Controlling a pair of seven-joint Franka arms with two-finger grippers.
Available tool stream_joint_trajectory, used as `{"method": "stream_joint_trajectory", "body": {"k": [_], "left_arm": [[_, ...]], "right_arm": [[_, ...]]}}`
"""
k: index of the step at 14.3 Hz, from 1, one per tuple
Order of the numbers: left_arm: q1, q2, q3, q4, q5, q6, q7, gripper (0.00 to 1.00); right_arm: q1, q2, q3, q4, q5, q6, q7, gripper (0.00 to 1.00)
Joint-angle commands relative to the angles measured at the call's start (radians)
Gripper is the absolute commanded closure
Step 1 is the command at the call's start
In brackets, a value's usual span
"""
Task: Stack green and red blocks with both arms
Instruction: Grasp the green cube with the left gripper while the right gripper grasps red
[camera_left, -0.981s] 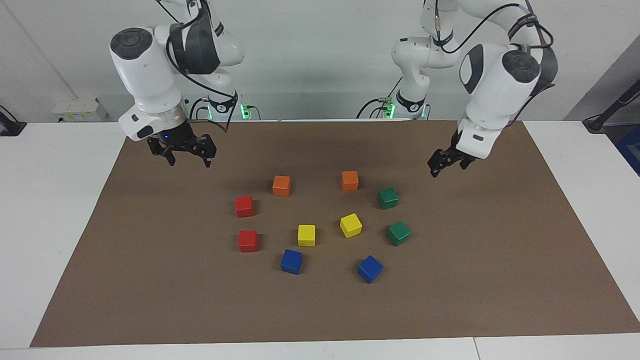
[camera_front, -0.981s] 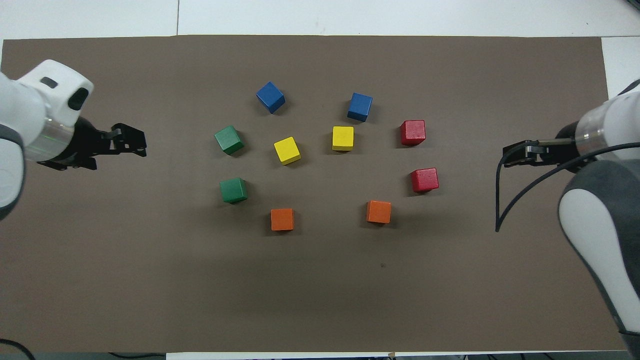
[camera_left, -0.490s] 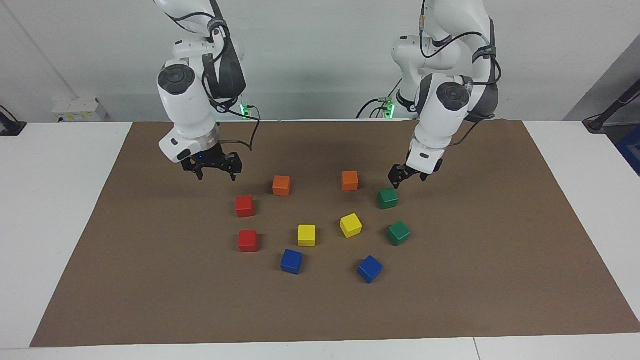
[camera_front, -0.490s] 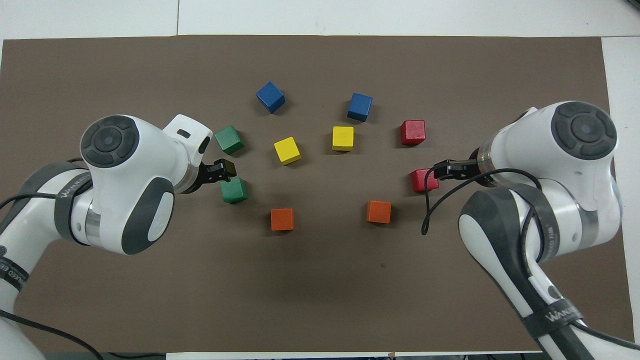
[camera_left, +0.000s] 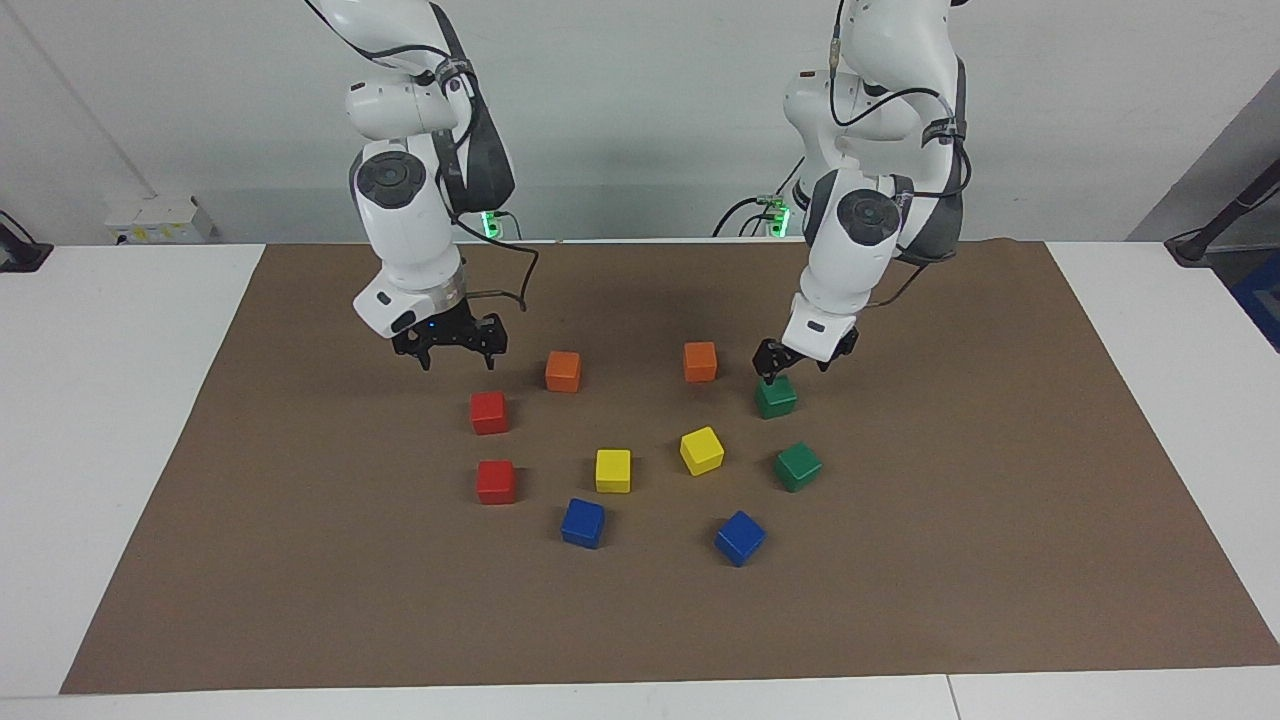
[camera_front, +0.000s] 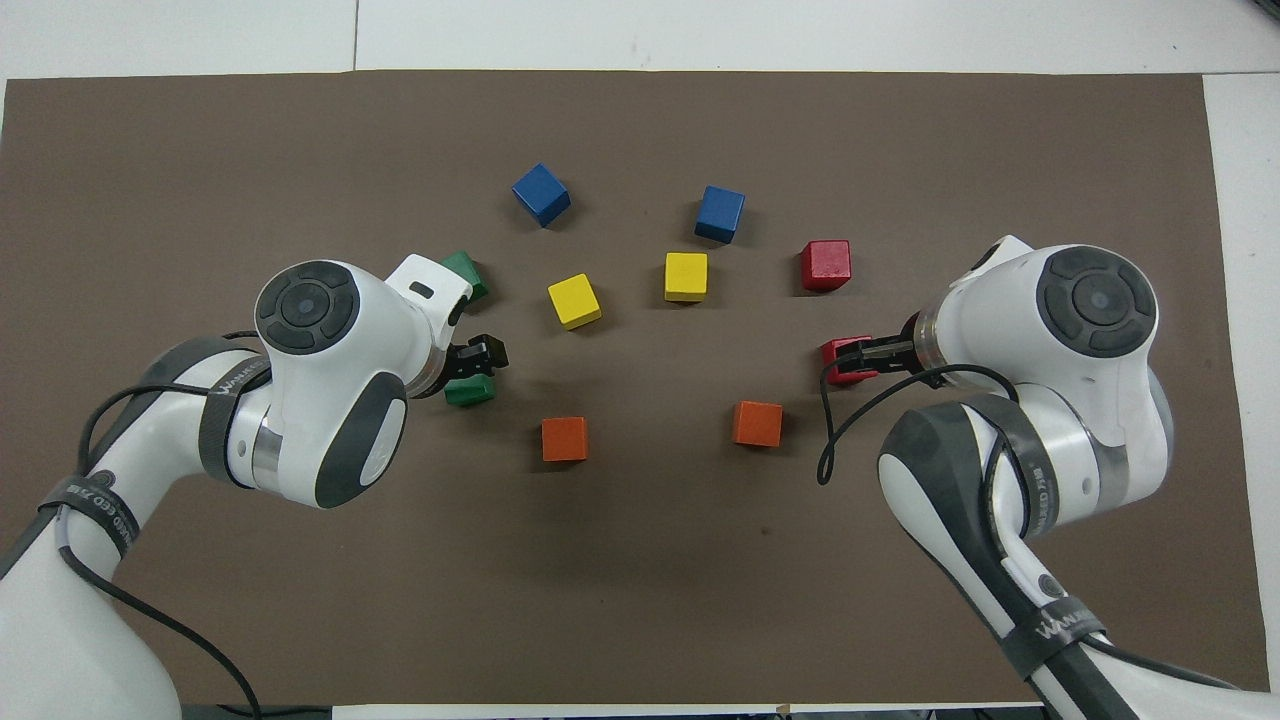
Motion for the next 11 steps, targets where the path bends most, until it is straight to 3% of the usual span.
{"method": "stream_joint_trajectory", "body": {"k": [1,9,10,11], "left_arm": [[-0.026,0.024,0.014,-0.014,-0.009,0.032,-0.008,0.0],[-0.04,0.056,0.014,-0.017,-0.009,0.047,-0.014,0.0],[-0.039,0.056,0.014,-0.018,-0.011,0.047,-0.014,0.08],[-0.04,0.056,0.014,-0.02,-0.009,0.047,-0.015,0.26]], "right_arm": [[-0.002,0.029,-0.002,-0.019,0.013,0.063,-0.03,0.0],[0.013,0.101,-0.002,-0.02,0.013,0.14,-0.021,0.0],[0.016,0.106,-0.002,-0.023,0.013,0.163,-0.02,0.0],[0.016,0.111,-0.002,-0.028,0.013,0.171,-0.021,0.0]]}}
